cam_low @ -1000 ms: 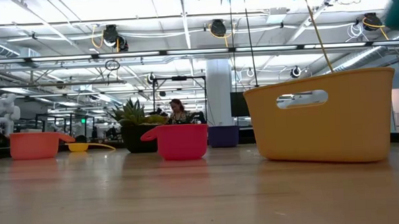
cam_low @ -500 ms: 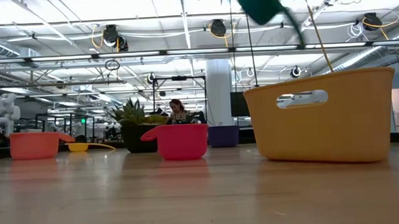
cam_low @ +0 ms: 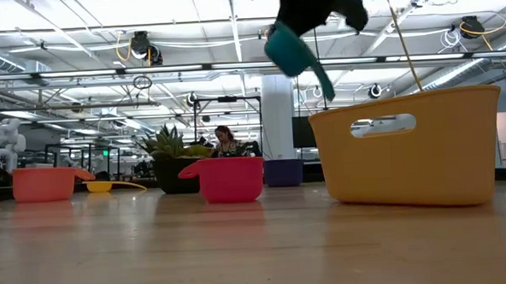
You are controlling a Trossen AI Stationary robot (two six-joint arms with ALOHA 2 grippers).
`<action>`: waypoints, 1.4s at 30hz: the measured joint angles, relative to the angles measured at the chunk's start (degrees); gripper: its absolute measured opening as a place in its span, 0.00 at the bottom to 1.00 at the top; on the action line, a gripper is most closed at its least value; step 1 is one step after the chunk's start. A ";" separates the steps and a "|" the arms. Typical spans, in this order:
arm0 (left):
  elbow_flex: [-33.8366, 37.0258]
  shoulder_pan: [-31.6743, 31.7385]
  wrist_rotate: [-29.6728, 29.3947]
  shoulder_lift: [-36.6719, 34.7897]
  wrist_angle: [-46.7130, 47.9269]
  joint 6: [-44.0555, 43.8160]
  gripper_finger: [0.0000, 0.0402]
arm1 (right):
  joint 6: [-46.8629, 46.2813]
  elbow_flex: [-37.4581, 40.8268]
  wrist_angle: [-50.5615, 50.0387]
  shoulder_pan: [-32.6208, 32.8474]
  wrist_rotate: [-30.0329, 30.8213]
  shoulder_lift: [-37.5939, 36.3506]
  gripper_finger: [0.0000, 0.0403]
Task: Nest measuring cups in basket
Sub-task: Stack the measuring cups on the red measuring cup
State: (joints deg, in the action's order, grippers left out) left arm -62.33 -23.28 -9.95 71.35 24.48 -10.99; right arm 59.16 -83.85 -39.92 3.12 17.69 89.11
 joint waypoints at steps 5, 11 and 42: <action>0.00 -4.44 -9.05 -2.00 0.48 -6.25 0.23 | 10.18 0.01 8.02 -1.33 -0.05 4.61 0.02; 0.00 -9.98 -16.94 -2.09 0.51 -13.48 0.23 | 23.30 0.01 15.68 -1.35 -4.20 8.63 0.03; -0.02 -21.54 -36.24 -2.05 -6.91 -19.61 0.23 | 61.59 4.32 25.47 9.73 -5.47 15.83 0.03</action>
State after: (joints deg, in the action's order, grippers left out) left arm -62.35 -44.82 -46.19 69.30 17.57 -30.59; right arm 120.75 -79.52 -14.44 12.85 12.22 104.94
